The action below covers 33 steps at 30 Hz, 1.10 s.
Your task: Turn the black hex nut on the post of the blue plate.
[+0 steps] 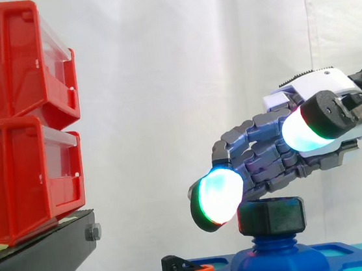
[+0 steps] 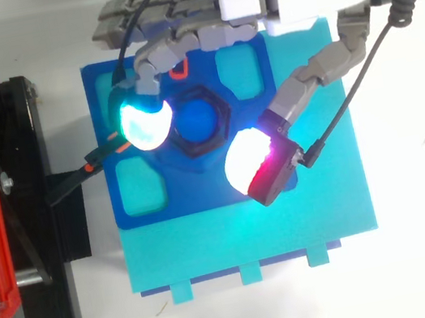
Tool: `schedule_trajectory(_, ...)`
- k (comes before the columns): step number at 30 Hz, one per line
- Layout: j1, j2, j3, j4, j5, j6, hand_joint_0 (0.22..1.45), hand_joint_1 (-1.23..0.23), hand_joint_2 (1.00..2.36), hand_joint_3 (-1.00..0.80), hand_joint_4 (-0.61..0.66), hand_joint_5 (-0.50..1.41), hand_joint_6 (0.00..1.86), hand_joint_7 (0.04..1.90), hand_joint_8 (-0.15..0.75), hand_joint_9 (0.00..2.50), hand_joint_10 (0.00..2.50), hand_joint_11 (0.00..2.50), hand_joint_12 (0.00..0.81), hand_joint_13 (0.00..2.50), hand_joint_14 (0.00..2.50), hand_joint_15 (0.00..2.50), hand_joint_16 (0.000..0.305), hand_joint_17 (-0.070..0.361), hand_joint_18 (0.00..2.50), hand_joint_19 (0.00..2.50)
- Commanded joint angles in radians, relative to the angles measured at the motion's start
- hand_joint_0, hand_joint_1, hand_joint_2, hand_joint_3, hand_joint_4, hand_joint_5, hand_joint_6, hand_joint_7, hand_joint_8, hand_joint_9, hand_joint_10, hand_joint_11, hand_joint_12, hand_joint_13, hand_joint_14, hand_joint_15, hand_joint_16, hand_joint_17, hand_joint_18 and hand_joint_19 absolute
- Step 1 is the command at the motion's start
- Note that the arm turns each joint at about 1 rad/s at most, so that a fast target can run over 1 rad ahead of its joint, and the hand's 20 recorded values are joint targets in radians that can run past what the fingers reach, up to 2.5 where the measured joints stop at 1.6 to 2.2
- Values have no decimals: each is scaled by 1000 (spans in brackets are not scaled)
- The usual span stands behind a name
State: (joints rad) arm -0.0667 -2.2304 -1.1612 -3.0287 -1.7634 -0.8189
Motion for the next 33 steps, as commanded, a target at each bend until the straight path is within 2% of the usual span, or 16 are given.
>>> schedule_trajectory(1, -5, 0, 0, -1, -7, 0, 405, -494, 1000, -500, 163, -253, 503, 889, 237, 0, 0, 0, 354, 0, 0, 0, 49, 110, 0, 0)
schedule_trajectory(21, -55, 0, 0, -2, -68, 0, 406, -492, 1000, -500, 165, -253, 503, 892, 238, 0, 0, 0, 355, 0, 0, 0, 49, 110, 0, 0)
schedule_trajectory(33, -73, 2, 5, -2, -90, 0, 406, -491, 1000, -500, 165, -253, 503, 889, 237, 0, 0, 0, 356, 0, 0, 0, 49, 110, 0, 0)
